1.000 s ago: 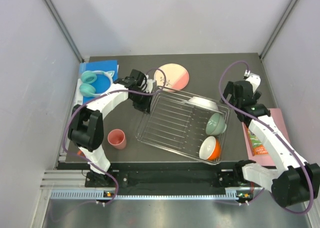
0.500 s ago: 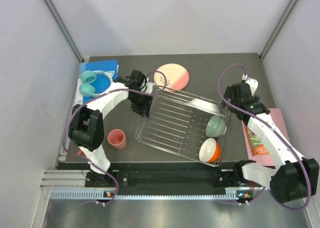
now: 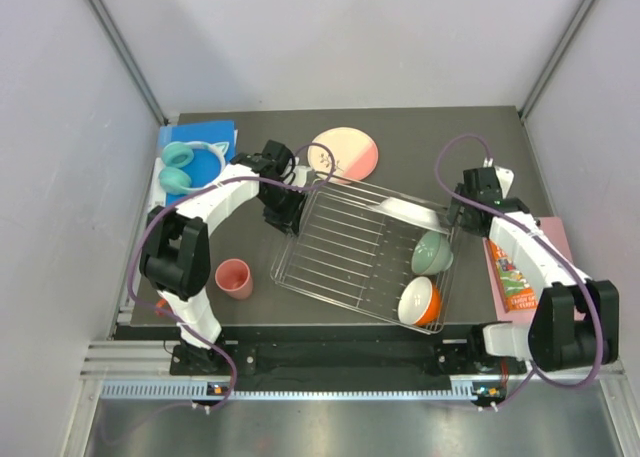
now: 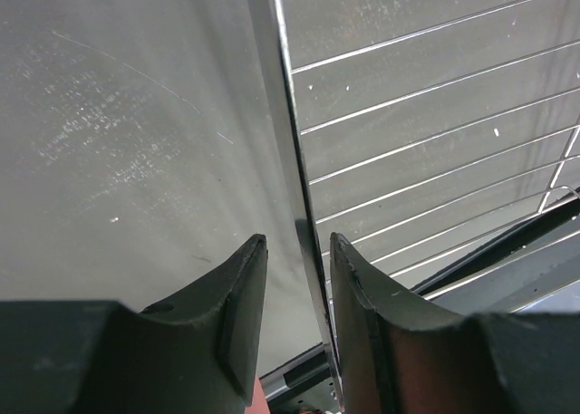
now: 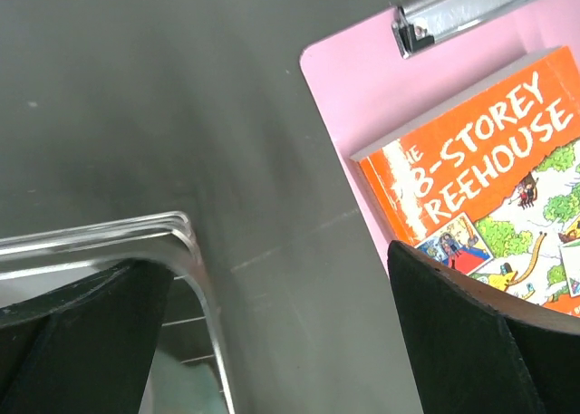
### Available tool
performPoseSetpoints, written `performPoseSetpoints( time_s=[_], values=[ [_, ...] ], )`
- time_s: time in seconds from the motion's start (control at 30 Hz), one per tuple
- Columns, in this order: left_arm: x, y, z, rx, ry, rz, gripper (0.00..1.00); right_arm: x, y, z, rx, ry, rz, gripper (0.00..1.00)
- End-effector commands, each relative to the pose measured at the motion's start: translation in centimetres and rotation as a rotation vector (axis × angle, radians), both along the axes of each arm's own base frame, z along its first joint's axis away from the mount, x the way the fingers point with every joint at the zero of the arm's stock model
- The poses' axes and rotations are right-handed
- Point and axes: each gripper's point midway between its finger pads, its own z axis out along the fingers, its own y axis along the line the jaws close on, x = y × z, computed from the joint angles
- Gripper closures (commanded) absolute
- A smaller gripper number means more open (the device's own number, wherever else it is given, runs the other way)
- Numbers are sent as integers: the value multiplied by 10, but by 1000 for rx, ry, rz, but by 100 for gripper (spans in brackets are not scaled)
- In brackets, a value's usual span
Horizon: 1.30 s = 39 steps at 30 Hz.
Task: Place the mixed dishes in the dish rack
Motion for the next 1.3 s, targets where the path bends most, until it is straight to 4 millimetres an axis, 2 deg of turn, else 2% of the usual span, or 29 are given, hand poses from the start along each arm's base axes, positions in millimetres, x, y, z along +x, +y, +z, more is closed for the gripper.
performPoseSetpoints(
  time_s=[0.0,0.23,0.33,0.5,0.77,0.93,1.27],
  values=[
    [4,4,9,7,-40,-22,62,29,-6,17,10,-58,-23,0],
    [-10,13,-9,41,-1,-47,63,62,4,32,49,-115,-5,0],
    [-18,15,-17,51,35,-64,64,67,5,30,51,-106,-3,0],
    [-32,12,-19,26,82,-106,65,68,7,22,55,-98,5,0],
    [-59,6,-6,-11,154,-169,65,65,11,15,69,-90,23,0],
    [-76,-3,12,-65,197,-200,66,71,18,17,74,-93,58,0],
    [-107,-22,23,-84,230,-288,65,85,33,14,84,-82,98,0]
  ],
)
